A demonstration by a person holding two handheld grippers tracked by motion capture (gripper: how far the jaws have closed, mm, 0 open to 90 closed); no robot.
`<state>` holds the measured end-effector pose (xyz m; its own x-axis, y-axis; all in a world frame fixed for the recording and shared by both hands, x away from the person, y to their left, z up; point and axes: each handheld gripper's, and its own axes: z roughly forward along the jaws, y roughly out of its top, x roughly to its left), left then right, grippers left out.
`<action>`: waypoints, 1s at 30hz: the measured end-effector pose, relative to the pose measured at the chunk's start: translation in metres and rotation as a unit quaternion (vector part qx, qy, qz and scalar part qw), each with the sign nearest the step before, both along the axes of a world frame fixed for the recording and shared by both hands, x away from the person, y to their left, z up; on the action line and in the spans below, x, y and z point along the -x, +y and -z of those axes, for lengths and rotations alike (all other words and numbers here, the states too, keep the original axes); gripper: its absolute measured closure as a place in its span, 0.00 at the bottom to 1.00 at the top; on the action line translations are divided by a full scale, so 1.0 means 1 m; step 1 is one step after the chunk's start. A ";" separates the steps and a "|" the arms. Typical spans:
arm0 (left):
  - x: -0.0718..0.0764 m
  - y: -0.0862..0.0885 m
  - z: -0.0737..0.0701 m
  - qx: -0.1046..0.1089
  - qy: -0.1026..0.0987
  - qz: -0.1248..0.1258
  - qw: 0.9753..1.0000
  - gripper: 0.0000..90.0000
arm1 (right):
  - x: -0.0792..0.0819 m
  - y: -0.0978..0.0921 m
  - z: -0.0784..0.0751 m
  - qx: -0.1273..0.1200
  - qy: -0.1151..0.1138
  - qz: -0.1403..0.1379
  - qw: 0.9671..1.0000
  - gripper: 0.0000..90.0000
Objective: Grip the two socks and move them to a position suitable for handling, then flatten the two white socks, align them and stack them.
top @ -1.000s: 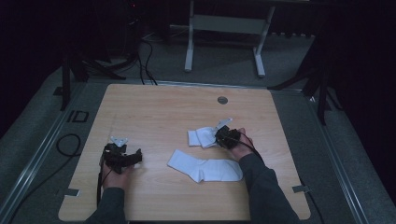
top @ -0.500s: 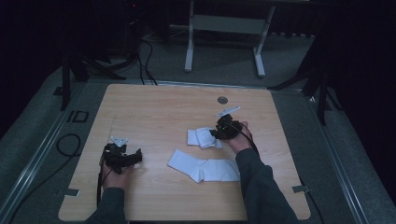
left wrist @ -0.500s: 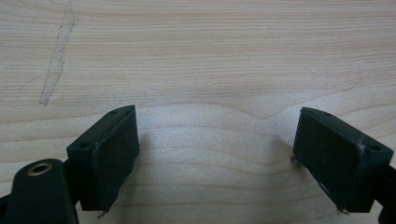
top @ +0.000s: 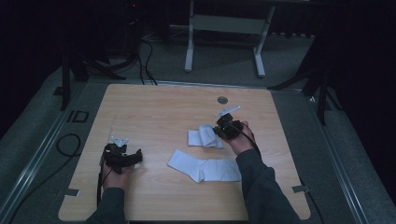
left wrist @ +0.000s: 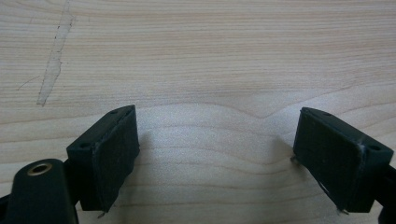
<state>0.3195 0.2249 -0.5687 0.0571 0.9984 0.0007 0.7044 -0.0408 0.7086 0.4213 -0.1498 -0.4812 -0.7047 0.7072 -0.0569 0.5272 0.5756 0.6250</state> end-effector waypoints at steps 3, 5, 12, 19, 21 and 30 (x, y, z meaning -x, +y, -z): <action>0.000 0.000 0.000 0.000 0.000 0.000 1.000 0.16 | 0.008 -0.008 -0.013 -0.005 -0.008 0.009 1.000 0.98; 0.000 0.000 0.000 0.000 -0.001 -0.001 1.000 0.16 | 0.013 -0.013 -0.019 0.007 -0.017 0.014 1.000 0.98; 0.000 0.000 0.000 0.001 -0.002 -0.002 1.000 0.16 | 0.022 -0.034 -0.033 0.019 -0.027 0.034 0.999 0.98; 0.000 0.000 0.000 0.000 -0.001 0.000 1.000 0.16 | 0.028 -0.055 -0.036 0.025 -0.022 0.061 0.998 0.98; 0.000 0.000 0.000 0.000 -0.001 0.000 1.000 0.16 | 0.028 -0.062 -0.035 0.024 -0.018 0.067 0.997 0.98; 0.000 0.000 0.000 -0.001 0.000 0.000 1.000 0.16 | 0.031 -0.087 -0.023 0.037 -0.006 0.084 0.996 0.98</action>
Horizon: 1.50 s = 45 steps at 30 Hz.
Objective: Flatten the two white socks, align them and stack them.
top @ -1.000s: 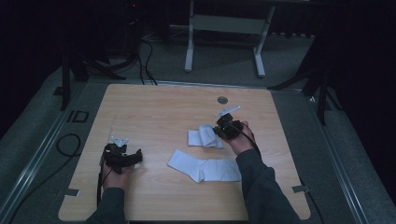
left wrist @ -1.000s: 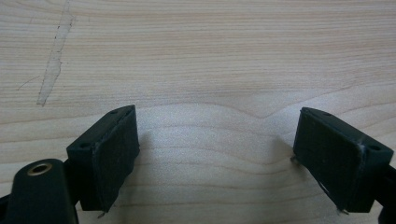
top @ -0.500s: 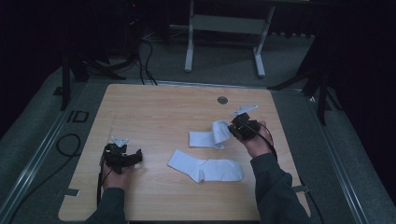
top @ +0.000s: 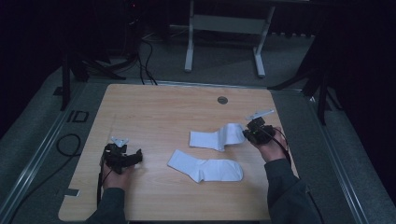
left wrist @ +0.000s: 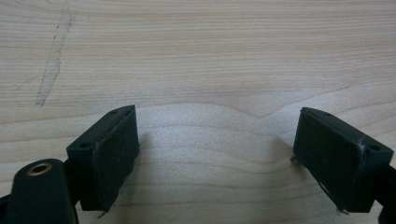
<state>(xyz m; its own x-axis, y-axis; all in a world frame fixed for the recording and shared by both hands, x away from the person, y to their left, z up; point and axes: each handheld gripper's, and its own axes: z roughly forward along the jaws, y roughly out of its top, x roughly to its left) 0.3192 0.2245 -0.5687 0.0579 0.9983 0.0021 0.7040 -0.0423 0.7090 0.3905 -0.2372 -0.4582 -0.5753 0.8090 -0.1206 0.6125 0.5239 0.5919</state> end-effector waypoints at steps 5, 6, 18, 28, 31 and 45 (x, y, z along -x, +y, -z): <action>0.000 0.000 0.000 0.000 0.000 0.000 1.000 0.16 | 0.002 -0.015 0.010 0.006 0.013 0.011 1.000 0.98; 0.000 0.000 0.000 0.000 0.000 0.000 1.000 0.16 | 0.003 -0.018 0.012 0.007 0.015 0.012 1.000 0.98; 0.000 0.000 0.000 0.001 -0.001 0.000 1.000 0.16 | 0.014 -0.047 0.036 0.024 0.047 0.023 0.998 0.98; 0.000 0.000 0.000 0.000 0.000 0.001 1.000 0.16 | 0.014 -0.045 0.029 0.018 0.029 -0.007 0.999 0.72; 0.000 0.000 0.000 0.000 0.000 0.001 1.000 0.16 | 0.012 -0.037 0.029 0.011 0.025 -0.025 0.999 0.71; 0.000 0.000 0.000 0.000 0.000 0.001 1.000 0.16 | -0.004 0.009 0.041 0.013 0.030 -0.093 0.995 0.70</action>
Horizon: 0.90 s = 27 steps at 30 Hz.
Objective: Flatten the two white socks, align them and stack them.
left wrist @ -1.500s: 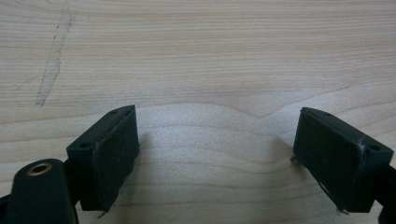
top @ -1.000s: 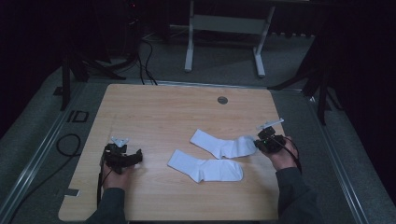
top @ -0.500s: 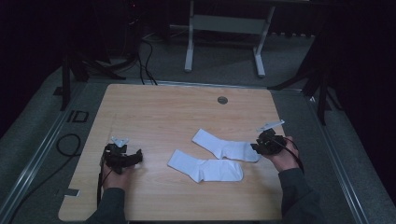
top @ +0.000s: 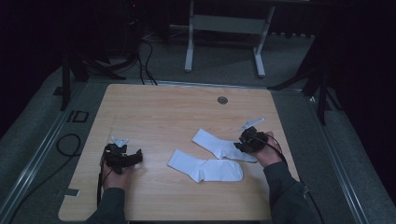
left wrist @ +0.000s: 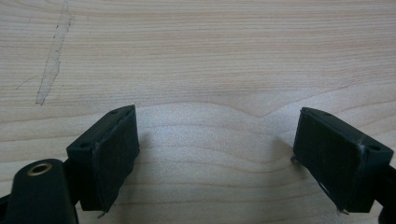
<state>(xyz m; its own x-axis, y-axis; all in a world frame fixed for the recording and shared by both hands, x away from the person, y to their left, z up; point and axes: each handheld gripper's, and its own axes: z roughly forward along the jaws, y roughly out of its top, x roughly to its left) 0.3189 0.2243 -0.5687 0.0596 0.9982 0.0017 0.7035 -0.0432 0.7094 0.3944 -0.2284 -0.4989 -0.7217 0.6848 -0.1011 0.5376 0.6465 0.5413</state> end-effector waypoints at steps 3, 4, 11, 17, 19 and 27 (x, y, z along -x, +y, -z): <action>0.000 0.000 0.000 0.000 0.000 0.000 1.000 0.16 | -0.003 0.010 0.003 -0.004 0.000 -0.009 1.000 0.71; 0.000 0.000 0.000 0.000 0.000 0.000 1.000 0.16 | -0.003 0.013 0.003 -0.005 0.001 -0.012 1.000 0.71; 0.000 0.000 0.000 0.000 0.000 0.000 1.000 0.16 | -0.010 0.034 0.007 -0.012 0.002 -0.027 1.000 0.72; 0.000 0.000 0.000 0.000 0.000 0.000 1.000 0.16 | -0.019 0.059 0.017 -0.022 0.011 -0.039 0.999 0.69; 0.000 0.000 0.000 0.000 0.000 0.000 1.000 0.16 | -0.022 0.066 0.021 -0.021 0.014 -0.040 0.999 0.68; 0.000 0.000 0.000 0.000 0.000 0.000 1.000 0.16 | -0.030 0.088 0.030 -0.018 0.016 -0.048 0.999 0.64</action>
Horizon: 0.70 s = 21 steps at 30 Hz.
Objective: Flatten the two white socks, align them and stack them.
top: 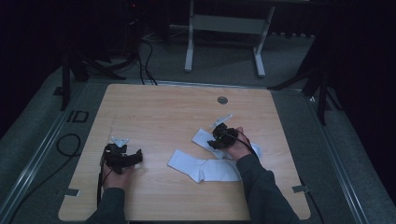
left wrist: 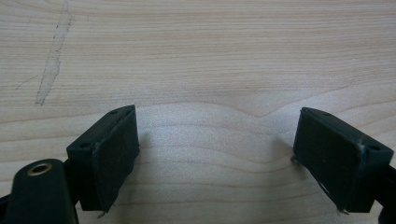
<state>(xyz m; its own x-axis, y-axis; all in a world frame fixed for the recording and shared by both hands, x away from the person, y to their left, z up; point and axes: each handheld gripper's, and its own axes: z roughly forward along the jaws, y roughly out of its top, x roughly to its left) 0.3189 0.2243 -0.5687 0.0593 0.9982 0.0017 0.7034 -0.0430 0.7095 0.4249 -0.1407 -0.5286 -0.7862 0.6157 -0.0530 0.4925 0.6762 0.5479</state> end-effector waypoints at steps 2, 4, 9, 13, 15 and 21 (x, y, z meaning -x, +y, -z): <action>0.000 0.000 0.000 0.000 0.000 0.000 1.000 0.16 | -0.002 0.003 0.002 -0.002 0.002 -0.001 1.000 0.64; 0.000 0.000 0.000 0.000 0.000 0.000 1.000 0.16 | -0.004 0.006 0.005 -0.003 0.003 0.003 1.000 0.63; 0.000 0.000 0.000 0.000 0.000 0.000 1.000 0.16 | -0.006 0.011 0.013 -0.004 0.016 0.003 1.000 0.58; 0.000 0.000 0.000 0.000 0.000 0.000 1.000 0.16 | -0.008 0.011 0.014 -0.009 0.021 0.006 1.000 0.59; 0.000 0.000 0.000 0.000 0.000 0.000 1.000 0.16 | -0.007 0.011 0.013 -0.007 0.019 0.004 1.000 0.65; 0.000 0.000 0.000 0.000 0.000 0.000 1.000 0.16 | -0.008 0.012 0.013 -0.007 0.012 0.007 1.000 0.90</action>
